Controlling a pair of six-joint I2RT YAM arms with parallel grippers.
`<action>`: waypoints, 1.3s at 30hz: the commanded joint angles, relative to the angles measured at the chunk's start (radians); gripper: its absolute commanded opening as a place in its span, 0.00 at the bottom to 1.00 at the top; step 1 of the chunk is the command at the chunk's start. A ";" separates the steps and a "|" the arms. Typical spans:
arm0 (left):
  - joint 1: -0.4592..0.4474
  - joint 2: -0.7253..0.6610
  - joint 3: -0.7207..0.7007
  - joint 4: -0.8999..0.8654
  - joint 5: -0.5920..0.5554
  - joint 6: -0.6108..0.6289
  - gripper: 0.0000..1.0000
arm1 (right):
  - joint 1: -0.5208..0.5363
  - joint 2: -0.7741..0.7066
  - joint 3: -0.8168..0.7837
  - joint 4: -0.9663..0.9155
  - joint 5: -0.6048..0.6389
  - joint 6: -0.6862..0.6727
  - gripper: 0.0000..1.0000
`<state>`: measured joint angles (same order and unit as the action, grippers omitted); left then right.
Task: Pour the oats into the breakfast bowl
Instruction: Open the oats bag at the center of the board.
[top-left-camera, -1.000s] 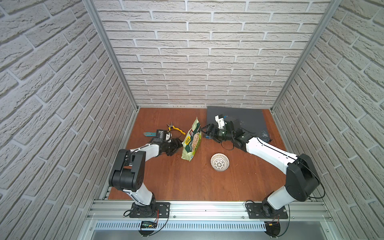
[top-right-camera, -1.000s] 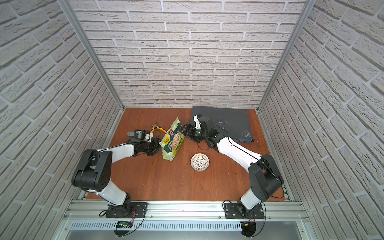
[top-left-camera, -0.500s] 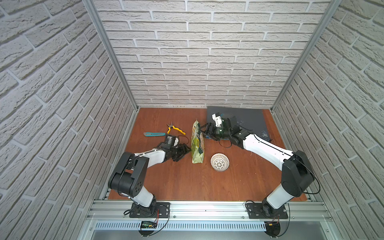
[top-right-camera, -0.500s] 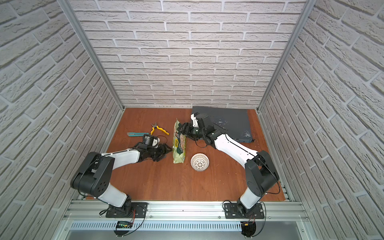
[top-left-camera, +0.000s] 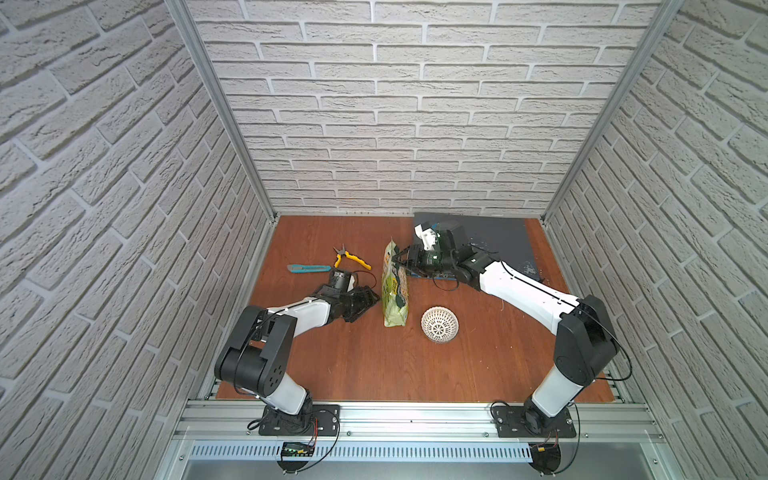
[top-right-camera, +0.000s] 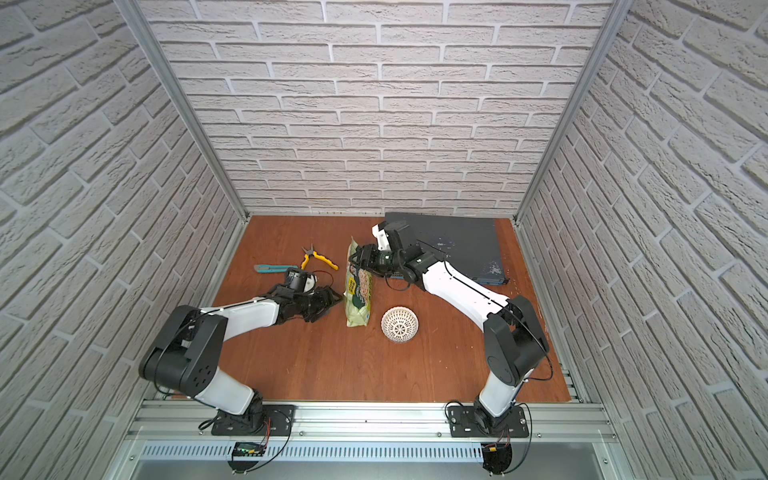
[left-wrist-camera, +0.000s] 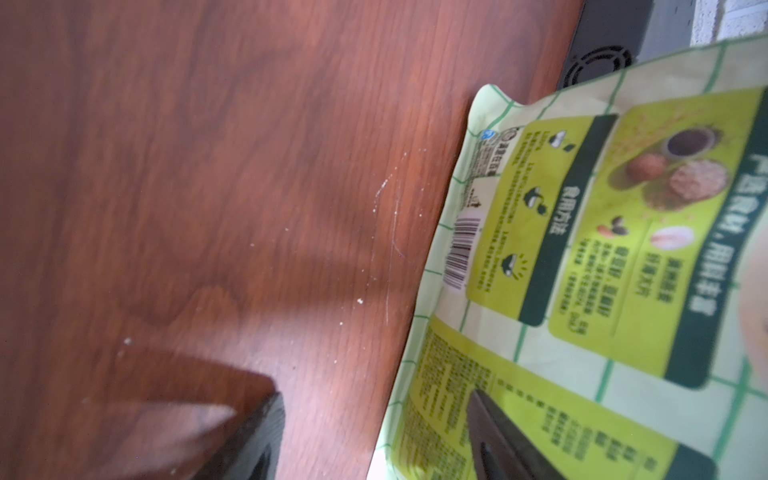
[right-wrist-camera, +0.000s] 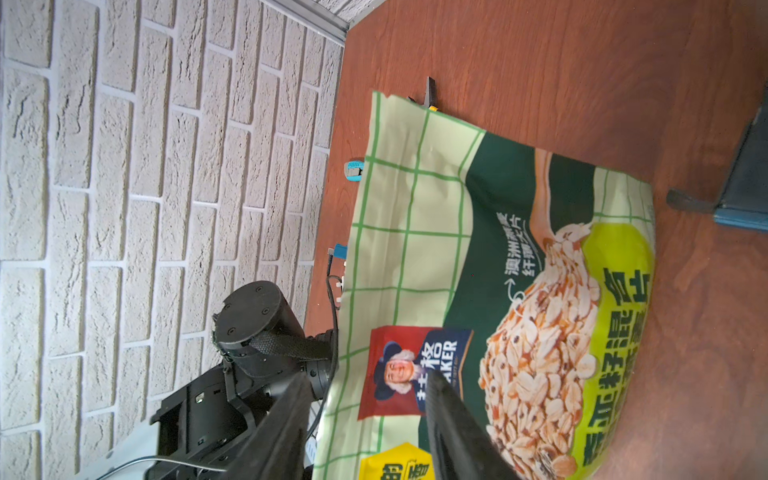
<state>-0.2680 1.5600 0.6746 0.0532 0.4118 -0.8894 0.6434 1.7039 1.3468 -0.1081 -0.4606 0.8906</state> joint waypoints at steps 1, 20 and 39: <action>-0.006 -0.020 0.006 -0.024 -0.025 0.015 0.72 | 0.009 0.015 0.029 -0.013 -0.003 -0.021 0.41; -0.005 -0.097 0.030 -0.085 -0.055 0.032 0.73 | 0.022 -0.019 0.039 0.001 -0.004 -0.049 0.45; -0.005 -0.147 0.035 -0.118 -0.084 0.039 0.75 | 0.039 0.004 0.053 -0.031 -0.025 -0.077 0.52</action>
<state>-0.2684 1.4307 0.6910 -0.0605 0.3424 -0.8700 0.6716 1.7279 1.3773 -0.1383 -0.4713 0.8349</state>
